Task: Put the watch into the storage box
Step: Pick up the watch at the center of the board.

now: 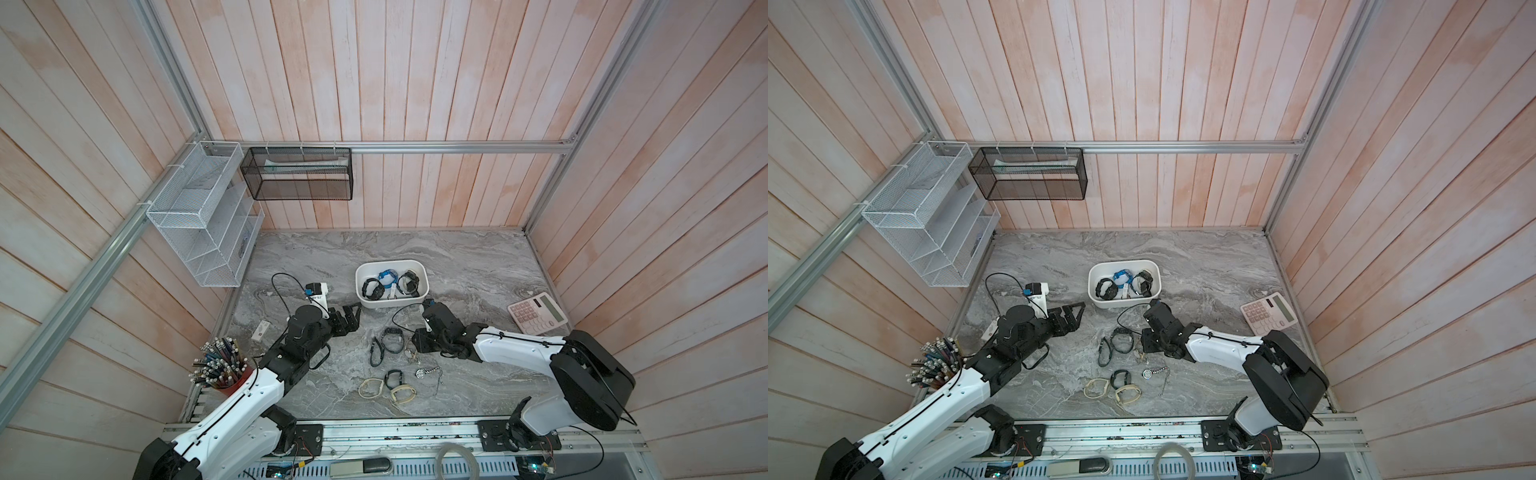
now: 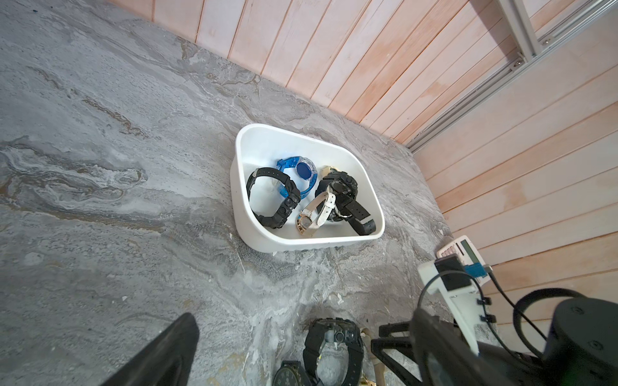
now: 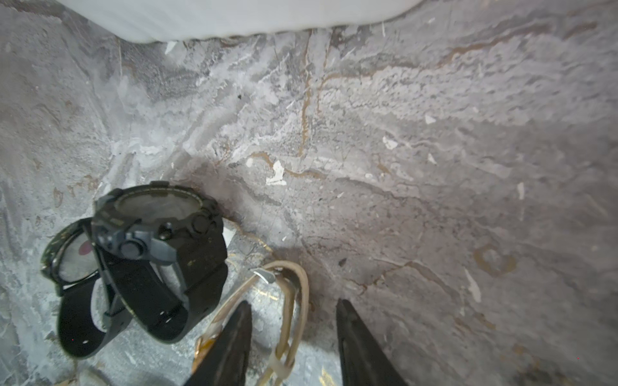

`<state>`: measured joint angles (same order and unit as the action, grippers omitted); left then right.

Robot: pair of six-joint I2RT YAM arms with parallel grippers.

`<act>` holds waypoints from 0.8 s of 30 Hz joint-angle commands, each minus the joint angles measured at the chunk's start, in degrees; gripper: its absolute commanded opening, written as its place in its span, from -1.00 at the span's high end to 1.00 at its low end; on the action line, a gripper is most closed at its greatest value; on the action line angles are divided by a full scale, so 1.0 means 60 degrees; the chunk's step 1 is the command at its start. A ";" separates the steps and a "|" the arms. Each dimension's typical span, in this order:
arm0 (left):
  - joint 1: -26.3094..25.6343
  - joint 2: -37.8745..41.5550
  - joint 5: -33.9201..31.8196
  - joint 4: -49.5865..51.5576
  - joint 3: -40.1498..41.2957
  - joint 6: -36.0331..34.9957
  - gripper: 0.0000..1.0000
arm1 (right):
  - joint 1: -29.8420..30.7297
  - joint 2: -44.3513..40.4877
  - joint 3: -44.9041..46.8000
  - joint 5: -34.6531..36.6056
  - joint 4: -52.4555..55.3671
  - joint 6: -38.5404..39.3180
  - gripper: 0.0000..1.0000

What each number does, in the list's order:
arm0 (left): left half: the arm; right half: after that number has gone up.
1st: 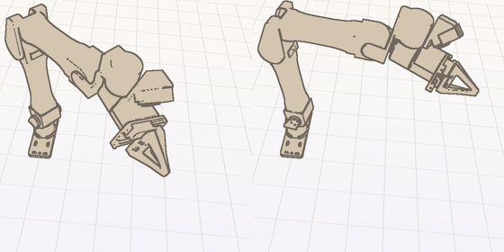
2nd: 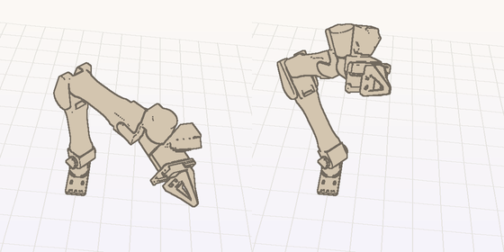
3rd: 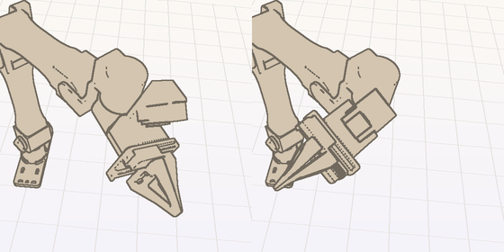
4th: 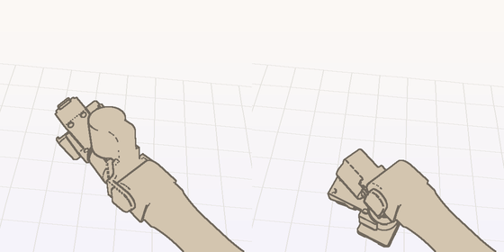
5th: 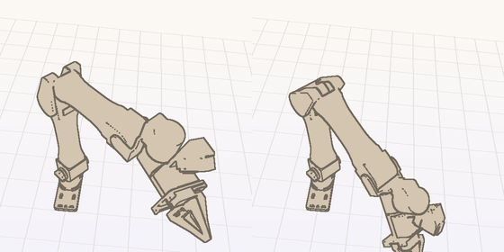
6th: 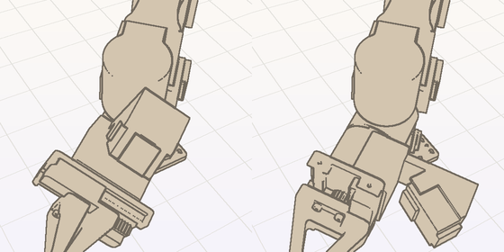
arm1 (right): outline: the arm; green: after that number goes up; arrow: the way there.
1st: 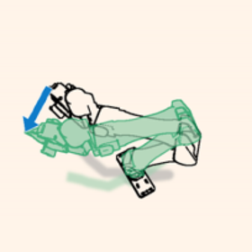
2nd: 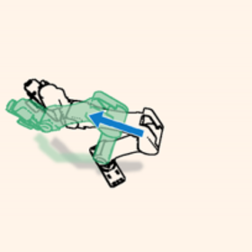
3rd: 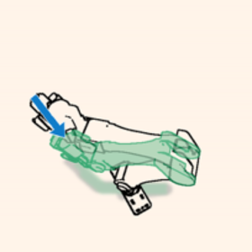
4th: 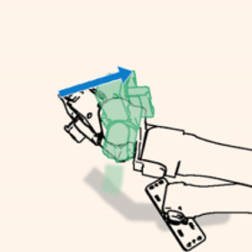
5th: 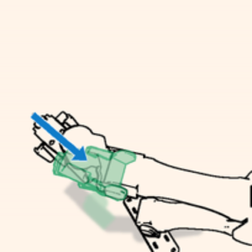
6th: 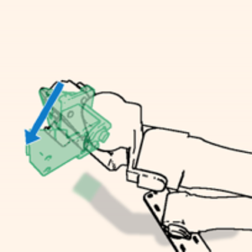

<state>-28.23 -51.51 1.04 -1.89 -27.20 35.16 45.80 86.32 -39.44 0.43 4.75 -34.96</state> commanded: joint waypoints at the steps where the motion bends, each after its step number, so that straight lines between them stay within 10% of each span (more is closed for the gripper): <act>1: 0.0030 0.0131 -0.0172 0.0125 0.0139 0.0029 -0.99 | 0.0129 0.0211 0.0032 0.0169 0.0121 -0.0207 0.19; 15: 0.0026 0.0308 -0.0203 0.0317 0.0154 0.0117 -0.99 | 0.0141 0.0378 -0.0309 0.0658 0.0560 -0.0091 0.98; 24: 0.0026 0.0475 -0.0169 0.0572 0.0198 0.0034 -0.99 | -0.0117 -0.0782 -0.1387 0.1923 0.1857 0.0619 1.00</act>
<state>-28.23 -49.95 0.80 0.08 -27.03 35.42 46.04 84.68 -44.03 7.25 12.16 -33.76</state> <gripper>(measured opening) 0.995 0.057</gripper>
